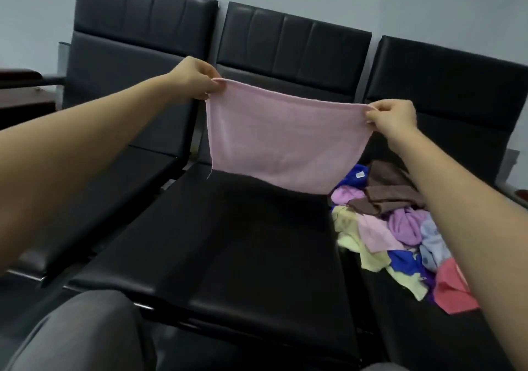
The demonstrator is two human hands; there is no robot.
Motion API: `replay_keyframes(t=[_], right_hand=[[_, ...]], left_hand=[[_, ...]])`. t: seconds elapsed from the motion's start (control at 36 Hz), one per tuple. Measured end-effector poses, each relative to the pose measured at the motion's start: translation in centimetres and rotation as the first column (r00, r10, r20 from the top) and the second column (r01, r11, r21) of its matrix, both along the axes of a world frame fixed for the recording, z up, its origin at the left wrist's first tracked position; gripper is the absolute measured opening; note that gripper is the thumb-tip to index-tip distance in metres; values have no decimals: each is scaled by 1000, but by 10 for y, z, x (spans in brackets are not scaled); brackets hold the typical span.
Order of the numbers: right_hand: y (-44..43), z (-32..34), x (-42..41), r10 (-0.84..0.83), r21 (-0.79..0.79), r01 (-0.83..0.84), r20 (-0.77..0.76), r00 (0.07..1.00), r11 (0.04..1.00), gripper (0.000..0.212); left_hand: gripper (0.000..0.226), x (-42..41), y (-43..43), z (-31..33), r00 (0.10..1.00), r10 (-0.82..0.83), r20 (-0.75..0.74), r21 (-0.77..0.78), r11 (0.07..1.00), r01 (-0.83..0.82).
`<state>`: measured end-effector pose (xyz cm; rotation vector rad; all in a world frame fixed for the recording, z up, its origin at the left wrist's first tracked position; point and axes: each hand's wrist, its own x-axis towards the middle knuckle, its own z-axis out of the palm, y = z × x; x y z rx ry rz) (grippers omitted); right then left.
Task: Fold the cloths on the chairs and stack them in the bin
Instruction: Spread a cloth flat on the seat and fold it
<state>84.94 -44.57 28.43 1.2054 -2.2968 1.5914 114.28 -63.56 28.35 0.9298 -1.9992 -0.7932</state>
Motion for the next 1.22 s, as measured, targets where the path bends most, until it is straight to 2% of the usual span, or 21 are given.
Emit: replay_keyframes(t=[0.08,0.14,0.19,0.25,0.31,0.39,0.44,0.53,0.58,0.67,0.72,0.78,0.83,0.89,0.94,0.97,1.0,1.06,1.11,1.14,1.22], right_hand=[[25,-3,-3,209,287,-191,-32,977,939,15],[42,-6,-9,317,523,-262,-16,948,811,8],[53,-13,-13,391,678,-335,77,917,654,6],[58,-25,-13,401,722,-459,269,876,517,7],[58,-39,-11,351,748,-550,435,829,372,11],[54,-60,-5,308,857,-498,442,843,132,14],[51,-72,0,286,884,-461,425,859,72,13],[46,-89,1,251,885,-458,426,869,85,13],[42,-99,-1,243,876,-443,396,886,190,16],[32,-114,-6,254,832,-376,292,922,407,13],[26,-121,-6,248,809,-344,252,935,477,30],[20,-129,-5,237,802,-337,249,939,492,45],[13,-138,-3,223,798,-333,253,941,502,44],[8,-147,0,218,794,-334,256,942,509,40],[7,-155,6,241,793,-327,232,942,514,37],[7,-159,9,254,793,-324,219,942,516,35],[7,-164,12,266,795,-320,206,942,515,34],[7,-176,16,290,801,-325,198,936,503,32],[5,-187,20,298,787,-336,202,933,517,31],[4,-192,21,294,775,-334,199,935,537,31],[0,-206,27,272,740,-312,180,945,596,29]], left_hand=[[16,24,2,-6,944,-52,326,-1,999,55],[14,39,5,-12,853,-129,506,95,991,93],[5,46,10,-20,761,-228,607,229,967,108],[8,49,11,-30,657,-345,670,356,926,124],[12,49,15,-40,504,-433,747,437,891,119],[13,44,18,-59,298,-485,822,482,872,90],[15,39,17,-73,241,-530,813,527,846,83],[14,33,12,-92,285,-531,798,536,842,67],[10,29,6,-104,366,-451,814,473,881,33],[15,17,-3,-122,451,-303,839,356,934,-36],[25,8,-6,-135,464,-226,857,311,943,-115],[45,-2,-4,-147,434,-163,886,248,958,-146],[51,-14,2,-158,418,-59,907,90,994,-55],[51,-28,11,-170,485,-46,874,7,997,82],[49,-41,26,-180,563,-180,806,46,968,245],[48,-47,34,-186,570,-274,774,82,937,338],[46,-53,42,-195,550,-353,757,112,899,423],[46,-64,58,-218,441,-418,794,125,823,554],[48,-72,72,-242,342,-390,855,105,776,621],[48,-74,77,-252,345,-369,863,84,778,622],[46,-81,76,-265,448,-316,836,40,850,526]])
